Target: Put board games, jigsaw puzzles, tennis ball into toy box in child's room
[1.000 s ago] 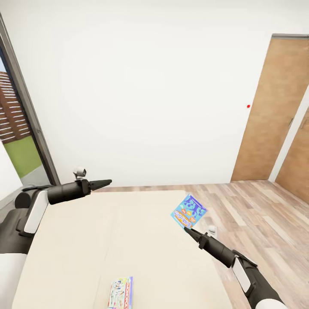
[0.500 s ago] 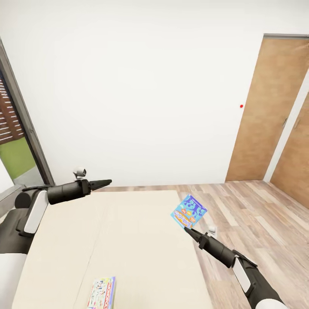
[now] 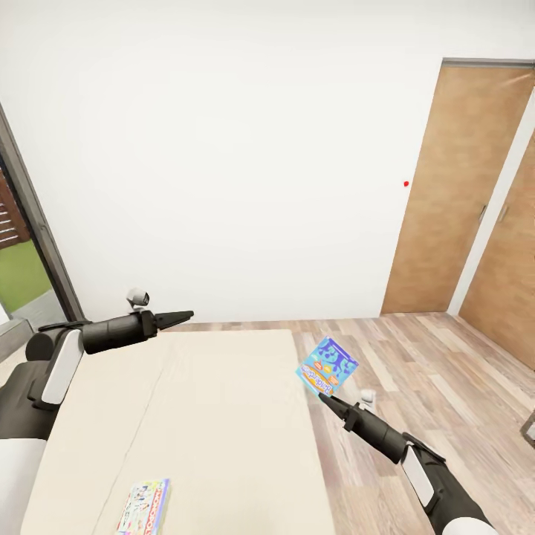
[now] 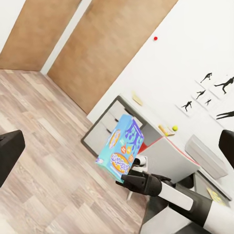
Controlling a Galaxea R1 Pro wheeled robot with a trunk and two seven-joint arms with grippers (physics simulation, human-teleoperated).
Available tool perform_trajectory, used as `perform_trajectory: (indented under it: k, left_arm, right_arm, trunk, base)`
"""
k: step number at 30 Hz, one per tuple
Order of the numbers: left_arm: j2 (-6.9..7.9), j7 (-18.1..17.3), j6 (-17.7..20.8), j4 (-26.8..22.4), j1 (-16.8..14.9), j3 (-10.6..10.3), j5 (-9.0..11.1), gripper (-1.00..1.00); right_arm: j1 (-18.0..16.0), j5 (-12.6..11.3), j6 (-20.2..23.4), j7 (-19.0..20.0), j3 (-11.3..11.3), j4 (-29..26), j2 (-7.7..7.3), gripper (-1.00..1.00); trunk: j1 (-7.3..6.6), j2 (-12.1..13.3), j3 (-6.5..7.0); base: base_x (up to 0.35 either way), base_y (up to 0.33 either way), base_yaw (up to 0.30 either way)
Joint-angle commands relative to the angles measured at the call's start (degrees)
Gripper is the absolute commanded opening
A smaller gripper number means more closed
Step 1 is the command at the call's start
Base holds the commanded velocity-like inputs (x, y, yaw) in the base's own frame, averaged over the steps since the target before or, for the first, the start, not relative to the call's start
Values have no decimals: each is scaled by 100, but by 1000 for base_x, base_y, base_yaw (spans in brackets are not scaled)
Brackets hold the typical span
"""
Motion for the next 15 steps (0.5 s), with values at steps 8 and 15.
perform_trajectory:
  k: [8,15]
  left_arm:
    - [0,-27,-2,0,-5,1,-7,100]
    - [0,-28,-4,0,-5,1,-7,100]
  right_arm:
    - [-3,-37,60,23,-4,2,34,-100]
    - [-3,-31,60,28,-10,2,100,-100]
  trunk:
    - [4,-12,-10]
    - [4,-12,-10]
  base:
    - [0,-305,0]
    - [0,-305,38]
